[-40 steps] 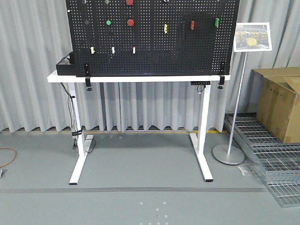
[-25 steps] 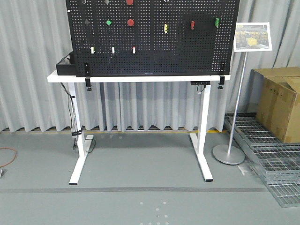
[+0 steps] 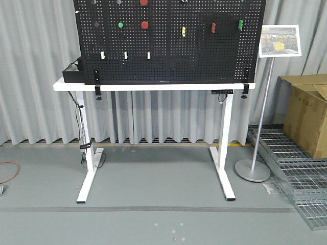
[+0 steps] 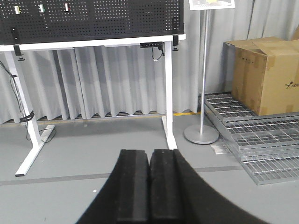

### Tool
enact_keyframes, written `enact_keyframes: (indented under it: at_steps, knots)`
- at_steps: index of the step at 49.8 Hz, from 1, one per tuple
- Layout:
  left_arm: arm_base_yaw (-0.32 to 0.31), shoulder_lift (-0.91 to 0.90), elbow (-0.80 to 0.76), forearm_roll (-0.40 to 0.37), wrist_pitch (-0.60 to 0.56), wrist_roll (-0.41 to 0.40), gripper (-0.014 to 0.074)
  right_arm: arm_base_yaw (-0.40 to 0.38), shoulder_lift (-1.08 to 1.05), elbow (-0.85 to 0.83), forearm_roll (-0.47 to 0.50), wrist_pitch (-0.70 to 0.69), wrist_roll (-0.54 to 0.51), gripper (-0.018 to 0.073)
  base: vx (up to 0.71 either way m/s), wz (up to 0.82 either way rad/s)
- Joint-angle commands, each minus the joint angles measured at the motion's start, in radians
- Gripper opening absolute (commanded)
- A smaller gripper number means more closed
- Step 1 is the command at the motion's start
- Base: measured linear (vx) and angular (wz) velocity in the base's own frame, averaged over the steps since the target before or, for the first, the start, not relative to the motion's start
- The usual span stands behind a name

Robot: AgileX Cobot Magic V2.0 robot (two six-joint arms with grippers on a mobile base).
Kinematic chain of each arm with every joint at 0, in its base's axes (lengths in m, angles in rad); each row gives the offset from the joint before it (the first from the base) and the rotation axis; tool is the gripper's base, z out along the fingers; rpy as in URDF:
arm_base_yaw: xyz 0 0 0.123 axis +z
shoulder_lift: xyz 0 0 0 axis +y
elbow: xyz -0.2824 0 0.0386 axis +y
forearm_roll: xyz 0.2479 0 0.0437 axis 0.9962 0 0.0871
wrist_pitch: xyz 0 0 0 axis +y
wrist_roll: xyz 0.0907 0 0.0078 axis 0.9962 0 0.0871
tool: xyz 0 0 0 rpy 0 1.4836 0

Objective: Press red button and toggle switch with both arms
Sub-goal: 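Drive the base forward toward the black pegboard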

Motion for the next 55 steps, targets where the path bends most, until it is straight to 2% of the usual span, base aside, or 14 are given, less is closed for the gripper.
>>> enact_keyframes:
  at_steps: [1,24,55]
  knots:
    - [0.004,-0.016,0.034,-0.003,-0.086,-0.007,0.0002,-0.007,-0.016,0.011,-0.013,-0.082,-0.002,-0.0003,0.14,-0.01]
    - [0.004,-0.016,0.034,-0.003,-0.086,-0.007,0.0002,-0.007,-0.016,0.011,-0.013,-0.082,-0.002,-0.0003,0.24,0.07]
    - [0.004,-0.016,0.034,-0.003,-0.086,-0.007,0.0002,-0.007,-0.016,0.011,-0.013,-0.082,-0.002,-0.0003,0.43,0.07]
